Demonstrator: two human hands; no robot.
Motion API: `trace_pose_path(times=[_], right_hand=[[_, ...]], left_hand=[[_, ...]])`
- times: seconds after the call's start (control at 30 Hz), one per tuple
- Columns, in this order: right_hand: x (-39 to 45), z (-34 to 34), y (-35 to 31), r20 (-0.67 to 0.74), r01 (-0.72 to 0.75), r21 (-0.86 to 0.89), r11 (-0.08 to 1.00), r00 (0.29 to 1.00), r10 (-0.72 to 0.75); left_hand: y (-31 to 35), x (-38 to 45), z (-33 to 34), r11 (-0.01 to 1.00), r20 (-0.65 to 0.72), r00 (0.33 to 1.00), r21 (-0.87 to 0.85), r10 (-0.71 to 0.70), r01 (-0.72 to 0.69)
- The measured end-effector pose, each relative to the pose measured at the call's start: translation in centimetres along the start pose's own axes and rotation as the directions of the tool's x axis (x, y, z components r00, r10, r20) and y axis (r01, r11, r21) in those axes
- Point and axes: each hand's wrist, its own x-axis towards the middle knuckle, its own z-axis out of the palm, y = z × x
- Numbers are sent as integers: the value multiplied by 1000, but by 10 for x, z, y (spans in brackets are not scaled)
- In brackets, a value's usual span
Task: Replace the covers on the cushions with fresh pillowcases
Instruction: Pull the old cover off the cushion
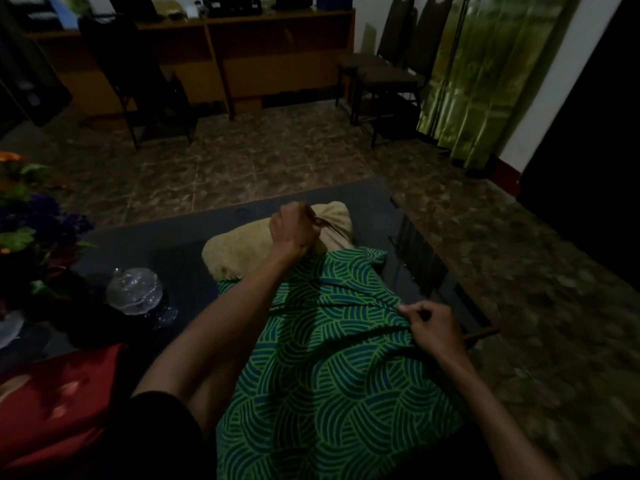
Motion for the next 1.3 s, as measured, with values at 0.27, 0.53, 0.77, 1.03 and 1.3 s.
trace_pose_path(times=[0.27, 0.53, 0.77, 1.03, 1.3], right_hand=[[-4, 13, -2, -80, 18, -187, 982, 996, -33], [1, 121, -120, 204, 639, -236, 732, 769, -606], [24, 199, -176, 635, 744, -432, 510, 653, -414], [48, 187, -194, 635, 763, -481, 432, 643, -429], [93, 132, -270, 760, 893, -435, 118, 434, -483]], left_hand=[[-53, -40, -10, 949, 134, 978, -294, 159, -114], [-143, -131, -10, 819, -11, 857, -301, -516, 489], [-152, -167, 0, 549, 155, 723, -551, -673, 629], [-132, -134, -26, 631, -80, 799, -662, -596, 405], [-109, -91, -56, 818, -227, 962, -576, -151, -8]])
